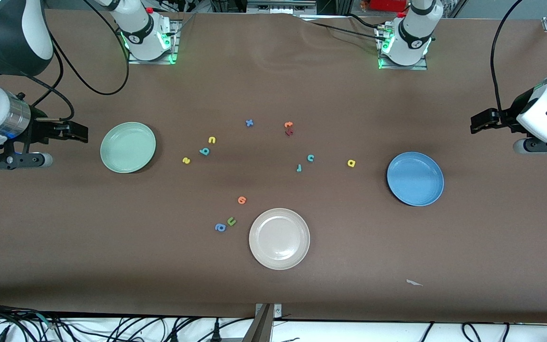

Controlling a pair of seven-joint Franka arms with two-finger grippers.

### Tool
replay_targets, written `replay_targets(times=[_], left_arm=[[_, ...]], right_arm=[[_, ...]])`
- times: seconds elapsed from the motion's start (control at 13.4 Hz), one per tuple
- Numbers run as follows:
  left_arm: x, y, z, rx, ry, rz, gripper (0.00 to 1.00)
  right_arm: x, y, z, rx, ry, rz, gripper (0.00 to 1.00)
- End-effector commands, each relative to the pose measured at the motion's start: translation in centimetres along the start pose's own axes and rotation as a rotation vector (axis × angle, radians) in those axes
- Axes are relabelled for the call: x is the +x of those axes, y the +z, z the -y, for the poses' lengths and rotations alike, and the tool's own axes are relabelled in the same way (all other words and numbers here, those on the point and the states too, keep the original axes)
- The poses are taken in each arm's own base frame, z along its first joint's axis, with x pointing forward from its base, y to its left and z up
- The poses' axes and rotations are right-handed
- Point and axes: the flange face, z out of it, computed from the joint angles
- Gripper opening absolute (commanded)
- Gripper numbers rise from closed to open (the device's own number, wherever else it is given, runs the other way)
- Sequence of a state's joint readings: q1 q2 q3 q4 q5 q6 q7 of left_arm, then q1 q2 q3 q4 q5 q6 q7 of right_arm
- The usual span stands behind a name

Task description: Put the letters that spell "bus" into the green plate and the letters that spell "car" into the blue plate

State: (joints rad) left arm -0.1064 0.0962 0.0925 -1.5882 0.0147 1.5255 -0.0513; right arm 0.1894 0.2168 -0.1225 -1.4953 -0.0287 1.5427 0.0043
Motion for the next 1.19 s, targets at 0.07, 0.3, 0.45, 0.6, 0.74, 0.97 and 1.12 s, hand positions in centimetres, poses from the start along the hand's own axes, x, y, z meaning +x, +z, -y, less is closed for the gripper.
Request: replay_targets(times=[0.07, 0.3, 0.45, 0.6, 0.74, 0.97, 1.12], left_arm=[[0.1, -0.6, 0.2, 0.018, 0.021, 0.003, 1.0], [0.1, -0.5, 0.2, 0.017, 0.021, 0.003, 1.0], [0.1, -0.5, 0.2, 0.017, 0.021, 0.005, 1.0], [0.1, -0.5, 0.2, 0.018, 0.021, 0.005, 1.0], [0.1, -0.5, 0.2, 0.018, 0.021, 0.005, 1.0], [0.1, -0.4, 0.2, 0.017, 0.021, 0.006, 1.0], [0.1, -0.4, 0.2, 0.017, 0.021, 0.006, 1.0]], right_arm=[[-0.4, 0.1, 0.3, 0.01, 0.009, -0.007, 1.0], [-0.4, 0.3, 0.4, 0.01, 0.009, -0.005, 0.99], [-0.4, 0.4, 0.4, 0.01, 0.019, -0.002, 1.0], [-0.4, 0.4, 0.5, 0.009, 0.021, -0.002, 0.99], [-0.4, 0.5, 0.4, 0.01, 0.019, -0.001, 0.99], [-0.4, 0.5, 0.8, 0.008, 0.035, 0.004, 1.0], [-0.5, 0.4, 1.4, 0.0, 0.043, 0.003, 1.0]])
